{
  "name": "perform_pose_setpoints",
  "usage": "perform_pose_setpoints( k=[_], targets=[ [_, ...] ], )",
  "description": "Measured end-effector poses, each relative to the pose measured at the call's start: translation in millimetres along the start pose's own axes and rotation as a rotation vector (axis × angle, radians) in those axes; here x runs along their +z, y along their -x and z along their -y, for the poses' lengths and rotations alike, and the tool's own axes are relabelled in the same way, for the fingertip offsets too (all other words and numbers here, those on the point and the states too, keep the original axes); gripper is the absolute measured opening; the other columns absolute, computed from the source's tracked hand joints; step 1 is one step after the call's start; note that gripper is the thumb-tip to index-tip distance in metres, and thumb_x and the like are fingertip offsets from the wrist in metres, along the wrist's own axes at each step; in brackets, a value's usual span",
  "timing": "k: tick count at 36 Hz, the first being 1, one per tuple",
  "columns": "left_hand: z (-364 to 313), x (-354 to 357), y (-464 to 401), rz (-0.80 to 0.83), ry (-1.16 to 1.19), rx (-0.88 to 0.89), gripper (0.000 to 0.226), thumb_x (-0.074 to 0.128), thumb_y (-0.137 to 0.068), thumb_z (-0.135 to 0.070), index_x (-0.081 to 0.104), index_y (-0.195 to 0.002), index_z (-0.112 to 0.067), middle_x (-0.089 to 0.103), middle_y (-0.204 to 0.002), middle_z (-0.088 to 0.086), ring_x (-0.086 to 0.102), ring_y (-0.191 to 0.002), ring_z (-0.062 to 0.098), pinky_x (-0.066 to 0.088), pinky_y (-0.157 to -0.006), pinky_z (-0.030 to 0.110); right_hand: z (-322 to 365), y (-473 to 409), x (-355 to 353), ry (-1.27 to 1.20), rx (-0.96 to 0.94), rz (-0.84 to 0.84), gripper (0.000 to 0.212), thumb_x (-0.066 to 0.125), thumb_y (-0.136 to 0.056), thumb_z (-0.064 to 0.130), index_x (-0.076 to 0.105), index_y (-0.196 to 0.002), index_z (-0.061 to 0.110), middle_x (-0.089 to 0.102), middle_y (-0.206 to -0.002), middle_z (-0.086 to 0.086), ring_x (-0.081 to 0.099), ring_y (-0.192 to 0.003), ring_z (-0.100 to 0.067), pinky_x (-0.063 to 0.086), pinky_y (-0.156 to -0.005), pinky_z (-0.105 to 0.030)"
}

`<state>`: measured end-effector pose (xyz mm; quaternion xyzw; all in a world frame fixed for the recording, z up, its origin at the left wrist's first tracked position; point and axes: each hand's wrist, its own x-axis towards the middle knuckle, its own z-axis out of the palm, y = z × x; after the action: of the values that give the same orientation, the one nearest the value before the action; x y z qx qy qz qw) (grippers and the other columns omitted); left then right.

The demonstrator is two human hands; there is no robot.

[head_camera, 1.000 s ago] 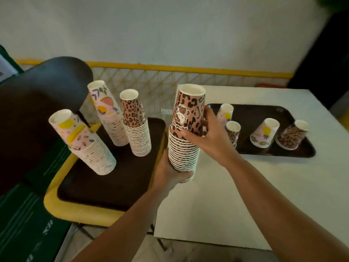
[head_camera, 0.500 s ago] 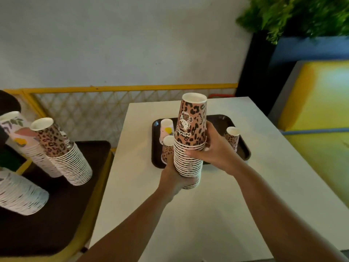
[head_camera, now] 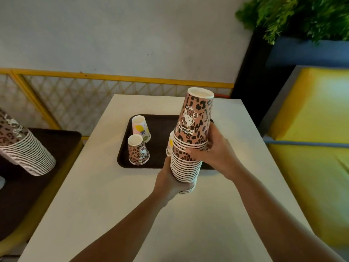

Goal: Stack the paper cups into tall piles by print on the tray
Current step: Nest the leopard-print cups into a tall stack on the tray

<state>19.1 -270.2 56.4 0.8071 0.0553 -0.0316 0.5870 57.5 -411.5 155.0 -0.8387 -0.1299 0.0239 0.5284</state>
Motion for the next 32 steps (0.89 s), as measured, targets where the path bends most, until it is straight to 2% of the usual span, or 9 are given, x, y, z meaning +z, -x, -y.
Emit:
perform_pose_setpoints(
  k=[3, 7, 14, 19, 21, 24, 27, 29, 32],
  targets=[
    [0, 4, -1, -0.01, -0.01, -0.01, 0.091, 0.089, -0.055, -0.017, 0.038, -0.129, -0.028, 0.057, -0.107, -0.013, 0.056, -0.102, 0.012, 0.051, -0.085, 0.032, 2, -2, -6, -0.039, -0.002, -0.026, 0.078, 0.079, -0.068, 0.027, 0.036, -0.133, 0.029, 0.056, -0.114, 0.021, 0.056, -0.102, 0.005, 0.048, -0.081, -0.016],
    [1, 4, -7, -0.014, -0.032, -0.018, 0.092, 0.089, -0.053, -0.019, 0.038, -0.13, -0.026, 0.059, -0.108, -0.01, 0.058, -0.103, 0.016, 0.052, -0.085, 0.035, 6, -8, -12, -0.065, -0.01, -0.065, 0.08, 0.079, -0.067, 0.028, 0.036, -0.134, 0.028, 0.057, -0.124, 0.013, 0.056, -0.112, -0.007, 0.05, -0.091, -0.029],
    [3, 2, -17, -0.002, -0.088, -0.004, 0.093, 0.089, -0.055, -0.021, 0.037, -0.133, -0.024, 0.057, -0.109, -0.01, 0.056, -0.104, 0.015, 0.053, -0.085, 0.035, 4, -19, -24, -0.144, -0.025, -0.155, 0.082, 0.077, -0.062, 0.035, 0.038, -0.133, 0.027, 0.057, -0.125, 0.012, 0.056, -0.111, -0.004, 0.049, -0.095, -0.035],
    [13, -2, -24, 0.008, -0.132, 0.008, 0.089, 0.089, -0.053, -0.018, 0.04, -0.128, -0.022, 0.058, -0.106, -0.01, 0.058, -0.101, 0.014, 0.052, -0.076, 0.026, -8, -34, -39, -0.281, -0.016, -0.276, 0.084, 0.079, -0.064, 0.031, 0.037, -0.136, 0.02, 0.056, -0.129, 0.005, 0.055, -0.117, -0.008, 0.047, -0.098, -0.038],
    [16, -3, -25, 0.005, -0.149, 0.005, 0.087, 0.09, -0.052, -0.018, 0.041, -0.125, -0.022, 0.059, -0.104, -0.011, 0.059, -0.098, 0.014, 0.053, -0.075, 0.028, -16, -40, -43, -0.314, -0.01, -0.328, 0.084, 0.079, -0.062, 0.037, 0.04, -0.133, 0.02, 0.058, -0.126, 0.005, 0.056, -0.114, -0.008, 0.047, -0.097, -0.036],
    [20, -3, -28, -0.004, -0.161, 0.011, 0.087, 0.09, -0.052, -0.018, 0.041, -0.124, -0.021, 0.058, -0.102, -0.012, 0.059, -0.096, 0.013, 0.05, -0.07, 0.02, -35, -51, -44, -0.332, 0.008, -0.414, 0.076, 0.08, -0.065, 0.031, 0.042, -0.13, 0.018, 0.06, -0.123, 0.005, 0.058, -0.11, -0.006, 0.047, -0.094, -0.03],
    [21, -5, -31, -0.013, -0.158, 0.003, 0.087, 0.09, -0.052, -0.019, 0.041, -0.124, -0.019, 0.057, -0.101, -0.013, 0.058, -0.094, 0.011, 0.047, -0.067, 0.015, -65, -62, -36, -0.222, 0.071, -0.448, 0.075, 0.082, -0.064, 0.03, 0.041, -0.126, 0.028, 0.059, -0.119, 0.012, 0.058, -0.108, -0.006, 0.049, -0.091, -0.032],
    [21, -6, -34, -0.024, -0.145, -0.002, 0.084, 0.09, -0.053, -0.019, 0.041, -0.122, -0.021, 0.057, -0.099, -0.015, 0.058, -0.093, 0.01, 0.05, -0.068, 0.017, -86, -67, -27, -0.181, 0.138, -0.462, 0.078, 0.083, -0.059, 0.039, 0.041, -0.124, 0.033, 0.059, -0.116, 0.016, 0.058, -0.109, -0.01, 0.05, -0.092, -0.037],
    [21, -9, -35, -0.04, -0.107, -0.017, 0.079, 0.089, -0.054, -0.019, 0.042, -0.117, -0.027, 0.059, -0.101, -0.015, 0.06, -0.094, 0.01, 0.056, -0.074, 0.03, -108, -70, -12, -0.11, 0.216, -0.451, 0.079, 0.083, -0.064, 0.031, 0.038, -0.13, 0.026, 0.057, -0.119, 0.009, 0.056, -0.11, -0.015, 0.046, -0.085, -0.03]
  ],
)
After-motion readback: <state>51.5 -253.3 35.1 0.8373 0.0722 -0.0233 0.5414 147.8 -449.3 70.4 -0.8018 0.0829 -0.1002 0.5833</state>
